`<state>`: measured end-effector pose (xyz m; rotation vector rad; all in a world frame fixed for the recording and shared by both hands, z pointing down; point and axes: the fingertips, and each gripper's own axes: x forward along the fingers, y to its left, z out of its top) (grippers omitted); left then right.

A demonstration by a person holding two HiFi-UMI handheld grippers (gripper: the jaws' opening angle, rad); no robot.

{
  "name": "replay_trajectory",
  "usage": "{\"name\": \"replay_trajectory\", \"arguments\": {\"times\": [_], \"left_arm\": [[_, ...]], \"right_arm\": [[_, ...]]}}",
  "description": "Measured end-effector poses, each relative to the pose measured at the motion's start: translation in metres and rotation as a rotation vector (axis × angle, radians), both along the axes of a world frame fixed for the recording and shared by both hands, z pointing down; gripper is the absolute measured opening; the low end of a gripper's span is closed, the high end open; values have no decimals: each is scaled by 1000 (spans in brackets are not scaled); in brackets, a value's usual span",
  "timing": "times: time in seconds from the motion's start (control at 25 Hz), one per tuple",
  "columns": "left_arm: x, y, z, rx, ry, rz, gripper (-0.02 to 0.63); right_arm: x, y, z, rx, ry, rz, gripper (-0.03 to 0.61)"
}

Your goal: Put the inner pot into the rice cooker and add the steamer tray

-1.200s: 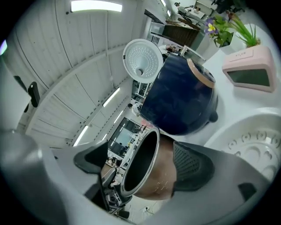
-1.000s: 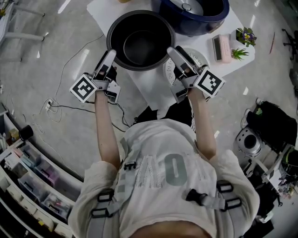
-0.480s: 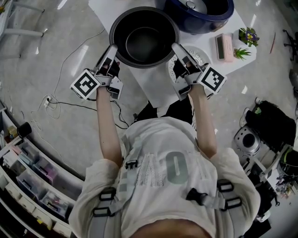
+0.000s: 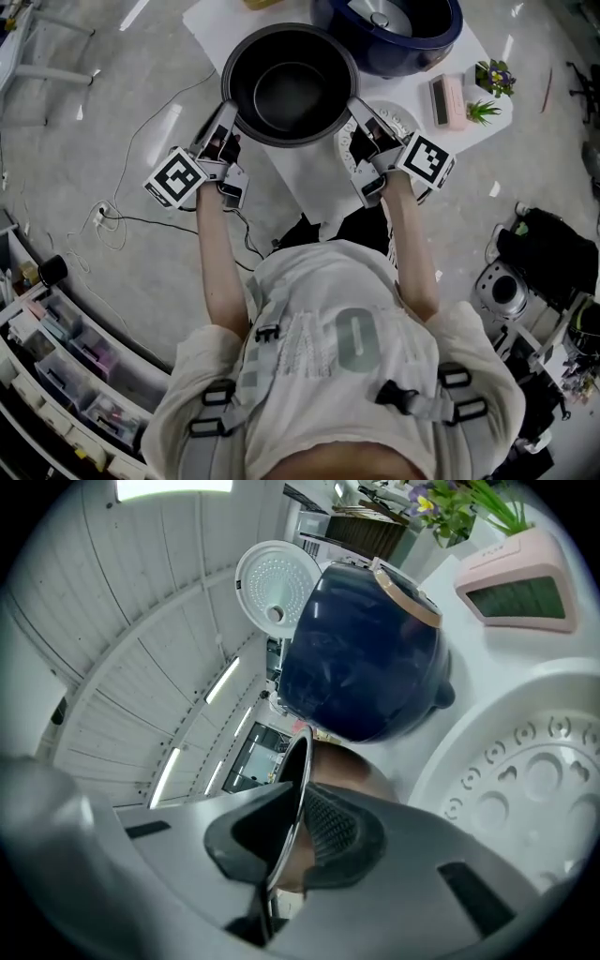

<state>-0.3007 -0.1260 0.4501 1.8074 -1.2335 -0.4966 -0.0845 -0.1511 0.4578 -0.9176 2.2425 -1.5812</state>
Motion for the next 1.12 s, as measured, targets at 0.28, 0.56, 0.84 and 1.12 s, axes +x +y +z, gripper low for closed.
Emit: {"name": "replay_trajectory", "arguments": {"times": [0.28, 0.56, 0.84, 1.12], "left_arm": [[2, -2, -28, 78, -52, -11, 69], [-24, 13, -74, 144, -98, -55, 67], [-31, 9, -132, 263, -177, -83, 67], [-36, -8, -170, 314, -246, -122, 69]], "right_arm": [[-1, -5, -22, 66, 32, -25, 35], [-29, 0, -63, 156, 93, -81, 41], [-41, -14, -116, 276, 118, -112, 43], [-46, -35, -159, 367, 176, -131, 48]]}}
